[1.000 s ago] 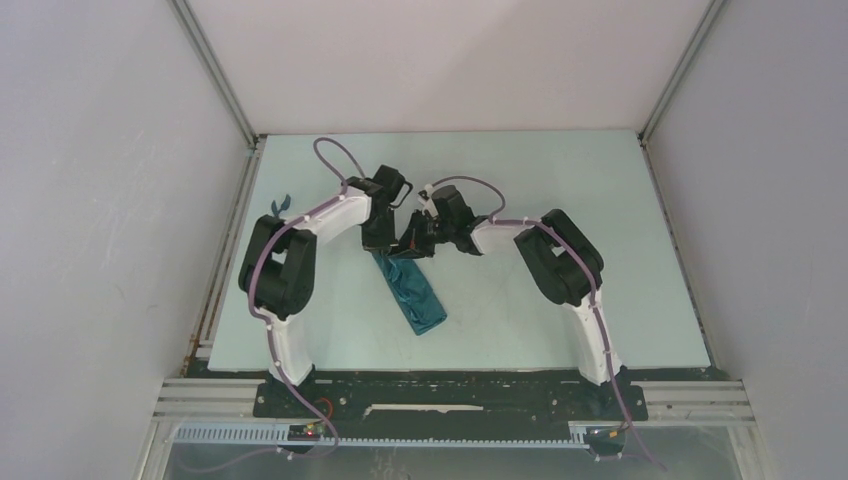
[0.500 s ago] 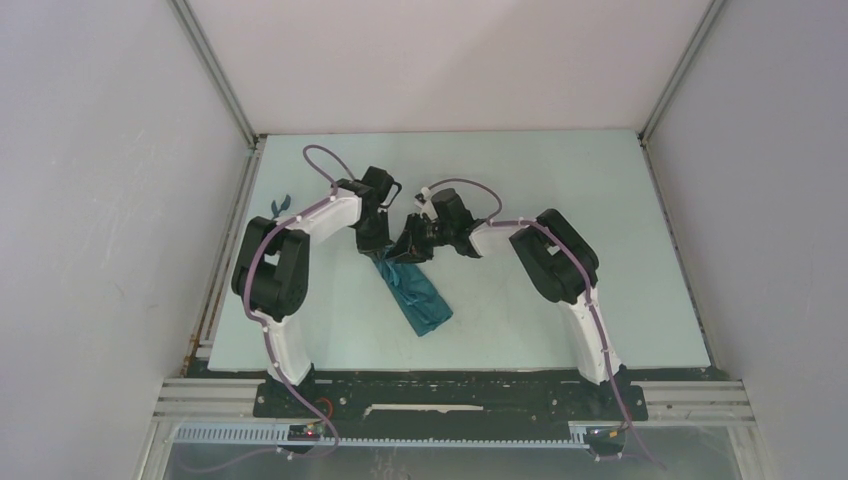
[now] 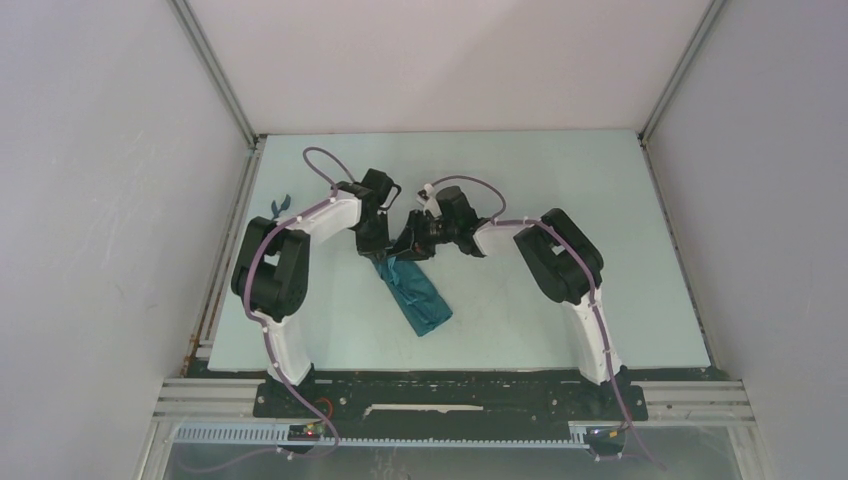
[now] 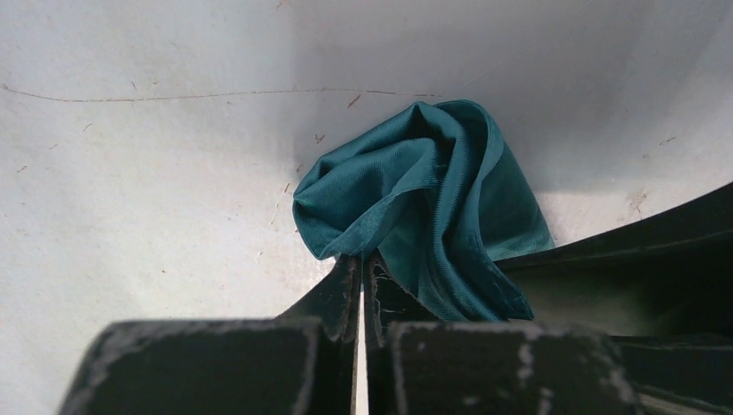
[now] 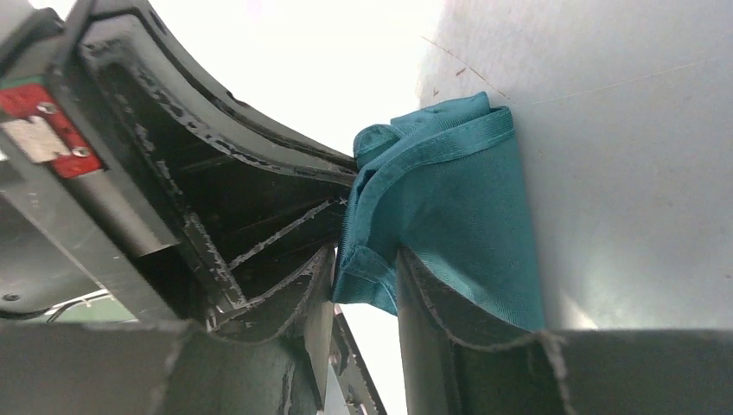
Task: Fold the napkin into a case and place the utensils inside
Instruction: Grasp the top corner of the smaller rectangle folded napkin from the folded napkin.
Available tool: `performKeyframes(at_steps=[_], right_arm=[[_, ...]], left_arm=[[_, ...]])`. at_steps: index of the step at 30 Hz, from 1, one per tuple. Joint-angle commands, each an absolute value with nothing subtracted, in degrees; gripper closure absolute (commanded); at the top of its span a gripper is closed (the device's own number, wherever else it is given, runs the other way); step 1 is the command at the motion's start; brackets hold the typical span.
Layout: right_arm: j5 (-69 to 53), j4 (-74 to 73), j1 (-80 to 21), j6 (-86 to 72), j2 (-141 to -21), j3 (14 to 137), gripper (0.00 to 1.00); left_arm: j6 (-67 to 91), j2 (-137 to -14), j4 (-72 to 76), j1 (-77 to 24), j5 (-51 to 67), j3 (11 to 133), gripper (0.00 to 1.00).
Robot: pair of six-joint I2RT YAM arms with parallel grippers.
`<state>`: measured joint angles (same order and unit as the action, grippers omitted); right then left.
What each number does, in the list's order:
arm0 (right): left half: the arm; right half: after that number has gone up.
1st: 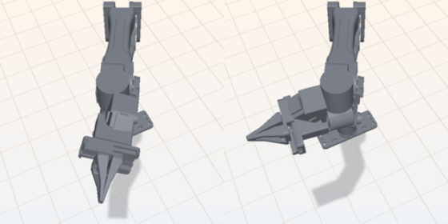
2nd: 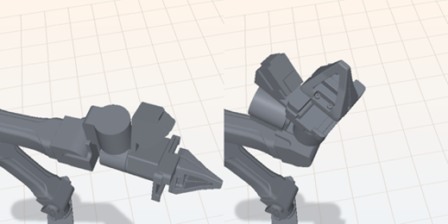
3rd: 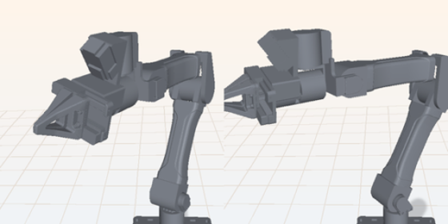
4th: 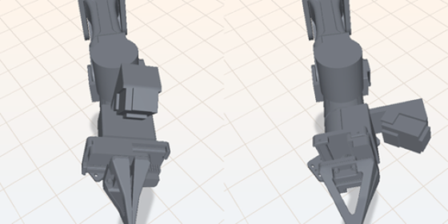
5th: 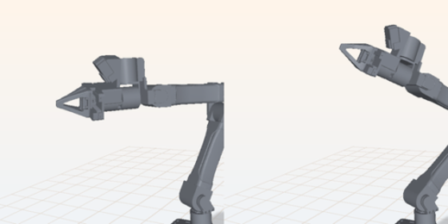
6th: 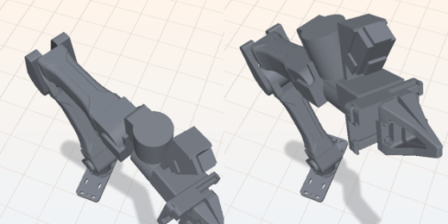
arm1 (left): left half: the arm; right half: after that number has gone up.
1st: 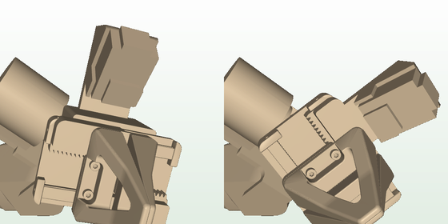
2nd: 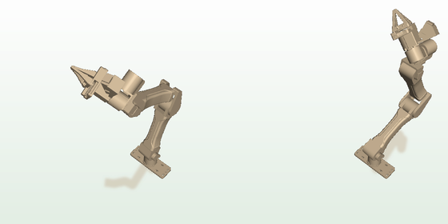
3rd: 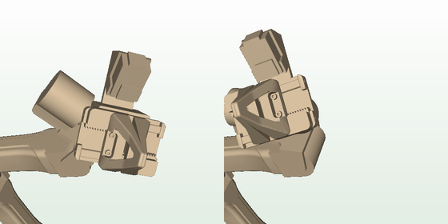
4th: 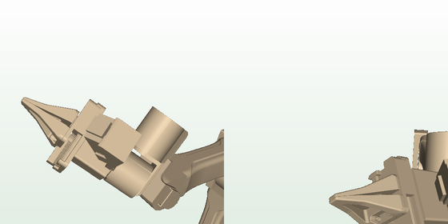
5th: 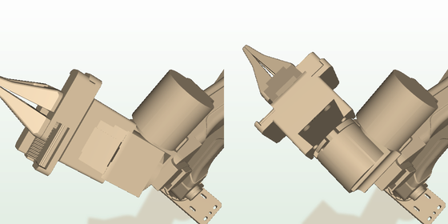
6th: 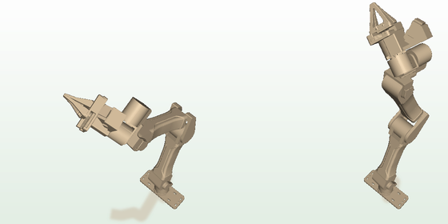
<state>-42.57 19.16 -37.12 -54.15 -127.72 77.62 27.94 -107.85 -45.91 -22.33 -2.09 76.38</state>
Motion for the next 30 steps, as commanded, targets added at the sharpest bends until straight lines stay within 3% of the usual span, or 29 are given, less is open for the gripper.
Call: performKeyframes(at_steps=[1,8,10,13,15,30], right_arm=[[-43.12,21.13,-35.97,-54.16,-123.79,77.72,0.60],[-43.08,21.12,-35.93,-53.95,-123.83,77.70,0.59],[-42.96,20.75,-35.94,-53.68,-123.95,77.70,0.67],[-43.73,21.74,-36.01,-54.41,-124.55,77.74,0.91],[-44.18,22.21,-36.31,-54.76,-125.22,77.72,1.00],[-41.90,20.02,-38.99,-53.11,-131.95,81.20,1.00]], left_arm=[[27.39,-104.59,-44.87,-21.97,-1.03,75.77,1.00],[27.34,-104.45,-44.74,-22.02,-0.79,75.76,1.00],[27.39,-104.34,-44.61,-21.97,-0.70,75.68,1.00],[27.37,-104.11,-44.57,-21.97,-0.62,75.75,1.00],[27.21,-103.97,-44.64,-21.97,-0.62,75.91,1.00],[25.88,-102.84,-44.22,-21.11,3.64,75.72,1.00]])
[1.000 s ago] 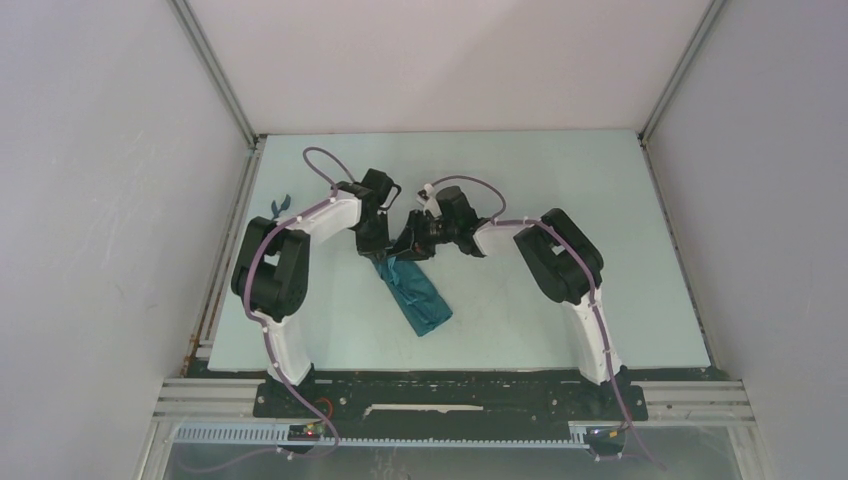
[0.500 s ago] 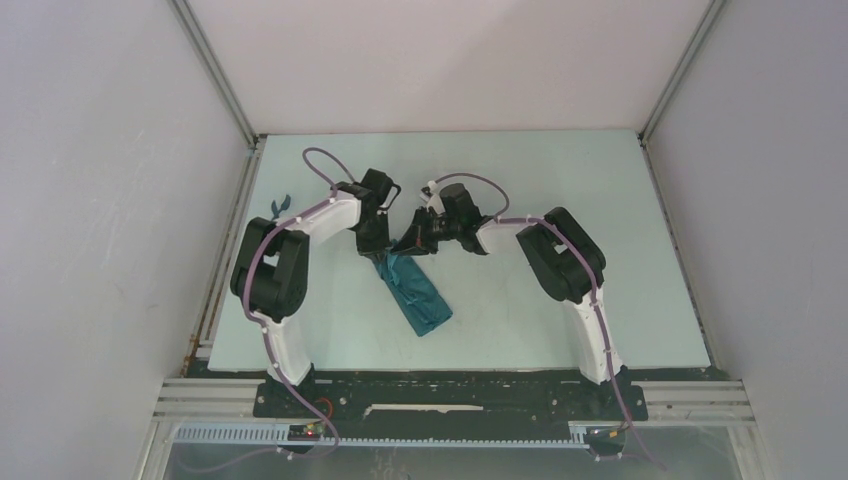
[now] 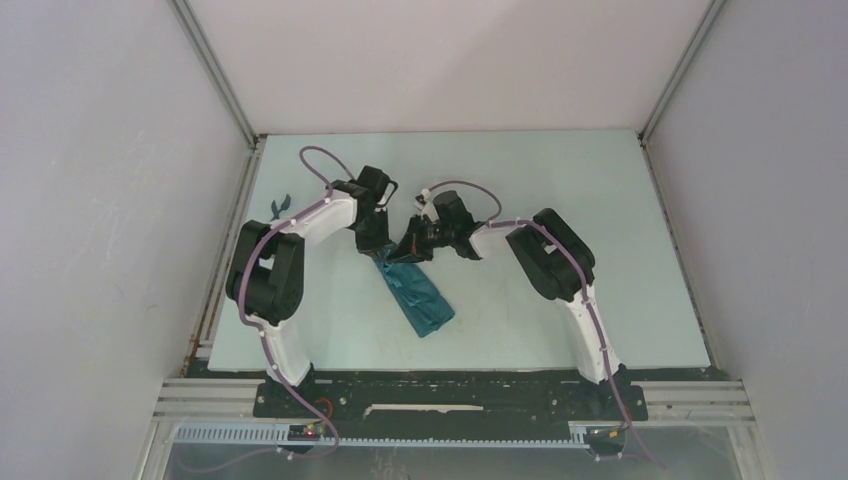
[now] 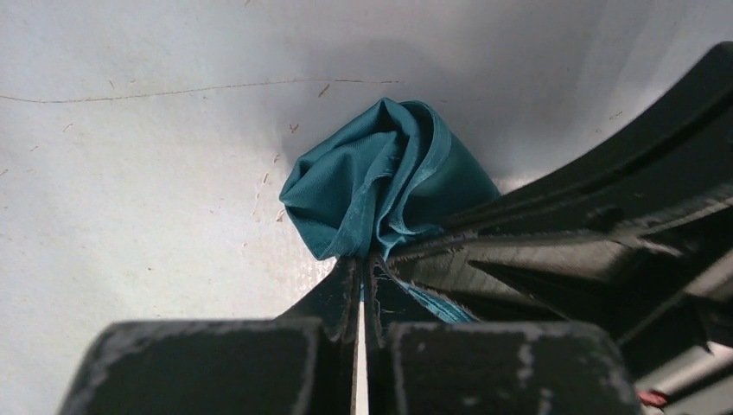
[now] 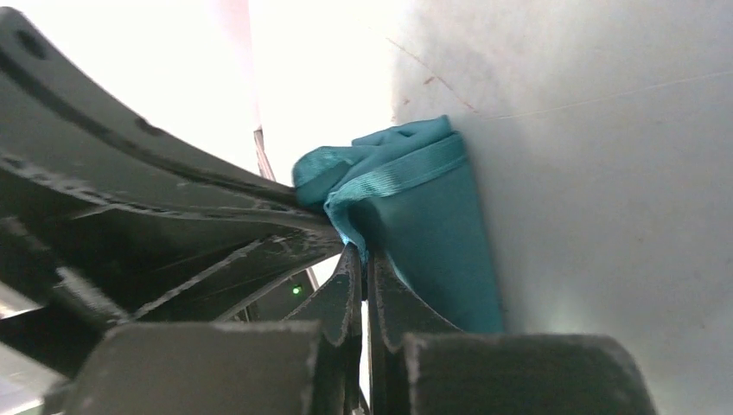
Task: Fold the napkin into a case and place the utensils inside
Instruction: Grasp the top corner of the smaller rectangle folded napkin from the folded napkin.
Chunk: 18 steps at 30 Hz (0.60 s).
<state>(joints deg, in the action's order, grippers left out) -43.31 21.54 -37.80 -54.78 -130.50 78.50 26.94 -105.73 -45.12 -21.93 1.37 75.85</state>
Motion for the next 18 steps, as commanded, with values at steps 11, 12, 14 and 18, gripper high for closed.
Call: performKeyframes(at_steps=[11,12,14,18], right_arm=[[-43.48,19.87,-39.89,-55.09,-135.76,86.27,0.92],[-44.40,23.04,-39.24,-57.02,-134.66,83.86,0.86],[-47.00,26.45,-37.98,-58.57,-133.03,81.07,0.79],[-50.70,27.30,-37.36,-58.08,-131.01,80.03,0.67]], left_arm=[[27.00,-102.74,-44.15,-20.18,4.44,74.71,1.00],[27.05,-102.55,-44.16,-19.84,4.50,74.54,1.00],[27.17,-102.13,-43.86,-19.31,4.33,74.11,1.00],[27.06,-102.20,-44.03,-19.12,4.87,74.18,1.00]])
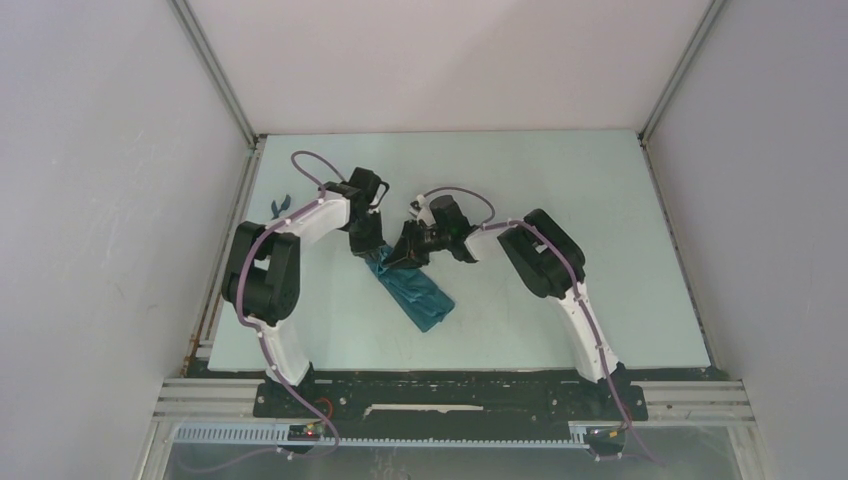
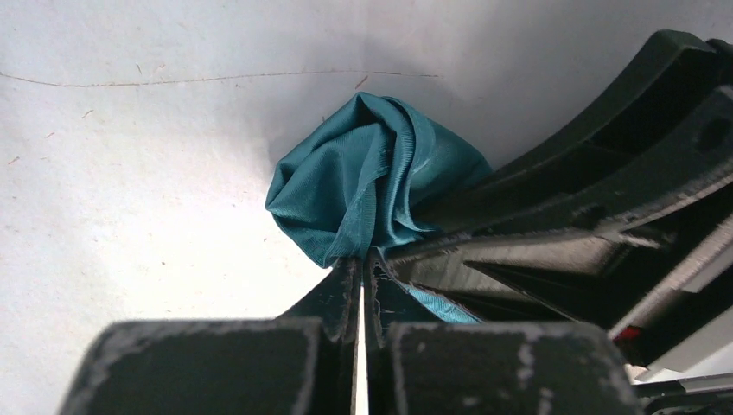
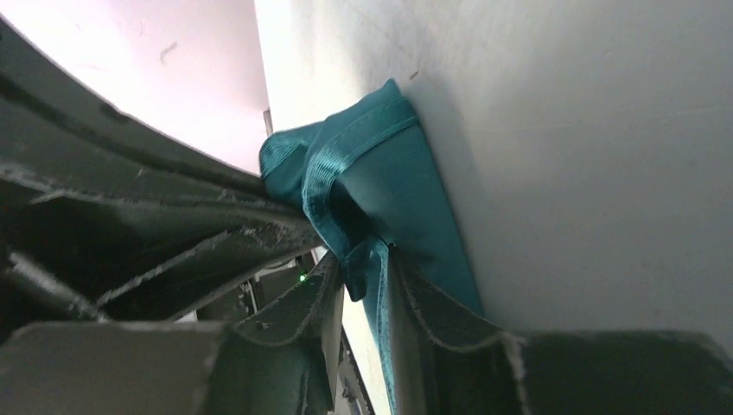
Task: Fold the napkin into a case and place the utensils inside
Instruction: Grasp the top corner of the smaller rectangle folded napkin from the folded napkin.
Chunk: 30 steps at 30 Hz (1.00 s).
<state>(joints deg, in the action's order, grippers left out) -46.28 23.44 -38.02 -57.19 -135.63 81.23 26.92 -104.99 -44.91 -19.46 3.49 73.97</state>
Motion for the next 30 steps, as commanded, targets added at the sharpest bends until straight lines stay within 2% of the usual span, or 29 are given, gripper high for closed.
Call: performKeyframes(at_steps=[1,10,16,22,28,30], right_arm=[[-51.03,27.69,-37.35,-58.12,-130.62,79.72,0.65],[-50.91,29.83,-36.20,-58.80,-129.05,78.66,0.62],[-50.36,26.88,-36.14,-57.52,-130.79,81.49,0.66],[-50.62,24.21,-37.45,-56.41,-132.93,84.64,0.77],[-50.32,22.15,-38.94,-55.20,-135.31,87.05,0.99],[-50.27,21.71,-39.11,-54.88,-135.92,87.26,1.00]], left_arm=[[27.01,-102.29,-44.03,-19.08,4.85,74.18,1.00],[26.97,-102.13,-43.95,-19.07,4.48,73.63,1.00],[27.07,-102.06,-43.51,-19.07,5.35,73.50,1.00],[26.96,-101.42,-43.18,-19.10,5.75,73.30,1.00],[26.33,-100.65,-43.31,-18.99,4.60,73.38,1.00],[26.20,-100.70,-43.60,-18.90,4.47,73.56,1.00]])
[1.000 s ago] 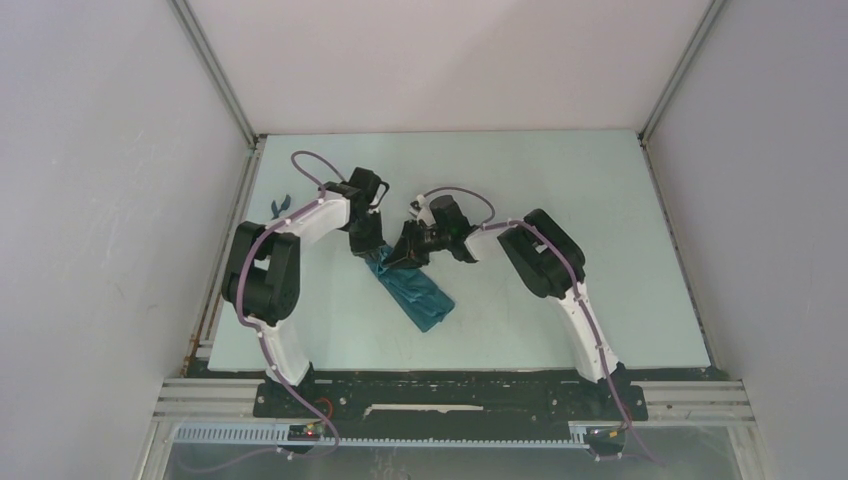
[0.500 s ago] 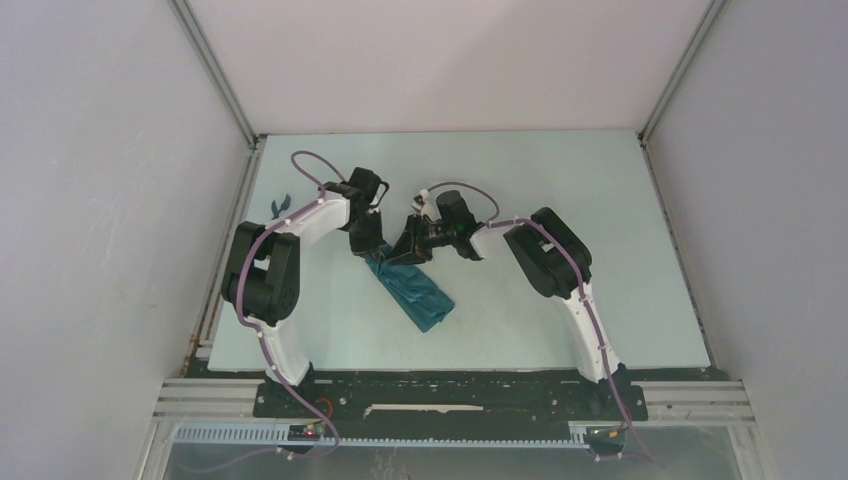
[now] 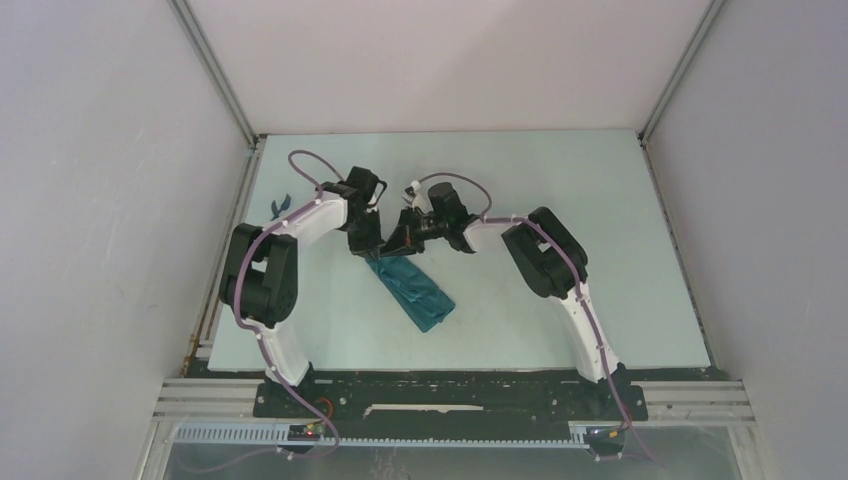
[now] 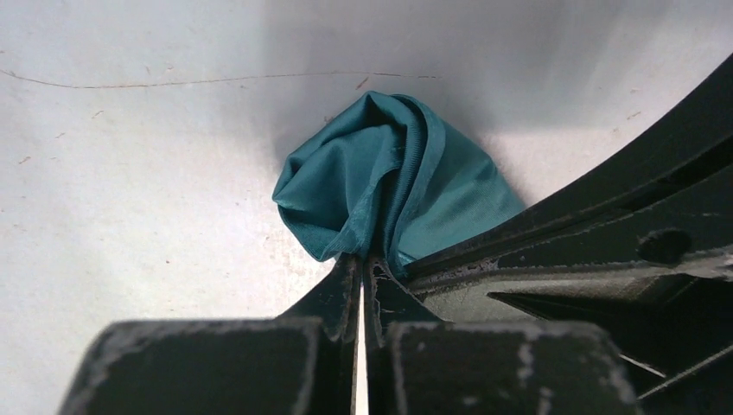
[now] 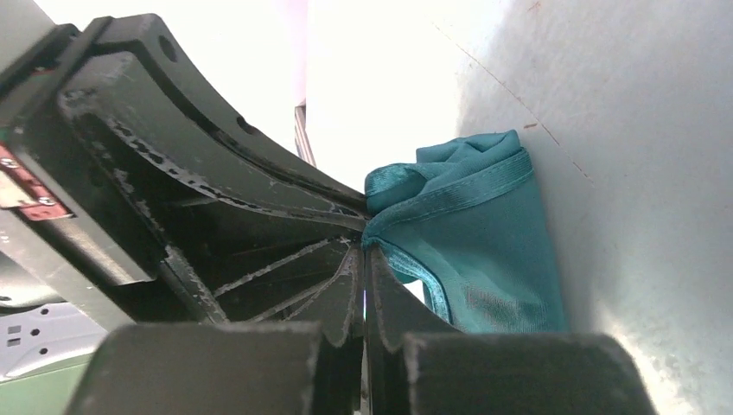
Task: Fold the napkin into a case and place the utensils inside
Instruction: Grasp the top corner of the smaller rectangle folded napkin from the folded napkin.
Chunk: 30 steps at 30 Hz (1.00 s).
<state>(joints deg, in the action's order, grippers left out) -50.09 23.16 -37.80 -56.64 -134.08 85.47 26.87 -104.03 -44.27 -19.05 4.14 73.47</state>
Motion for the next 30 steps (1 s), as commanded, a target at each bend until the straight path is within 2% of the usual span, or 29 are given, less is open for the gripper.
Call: performKeyframes(at_steps=[1,10,14,19,25,30], right_arm=[[-50.25,21.56,-39.15,-54.85,-136.40,87.53,1.00],[-48.77,17.08,-42.67,-53.19,-143.52,96.48,1.00],[-48.87,14.65,-42.40,-52.20,-142.93,97.32,0.88],[-51.87,19.99,-39.06,-54.80,-136.78,87.99,0.73],[-55.30,20.70,-38.43,-52.70,-131.59,84.06,0.64],[-55.93,21.29,-37.98,-52.87,-130.80,83.17,0.63]], left_arm=[[26.16,-100.72,-43.43,-18.84,5.03,73.52,1.00],[28.11,-101.69,-41.92,-18.88,8.30,73.42,1.00],[28.60,-101.65,-42.13,-18.60,7.65,72.89,1.00],[28.75,-100.76,-41.67,-17.56,7.84,71.39,1.00],[28.52,-100.98,-41.84,-17.49,7.91,71.12,1.00],[28.24,-100.62,-41.82,-17.53,7.92,70.55,1.00]])
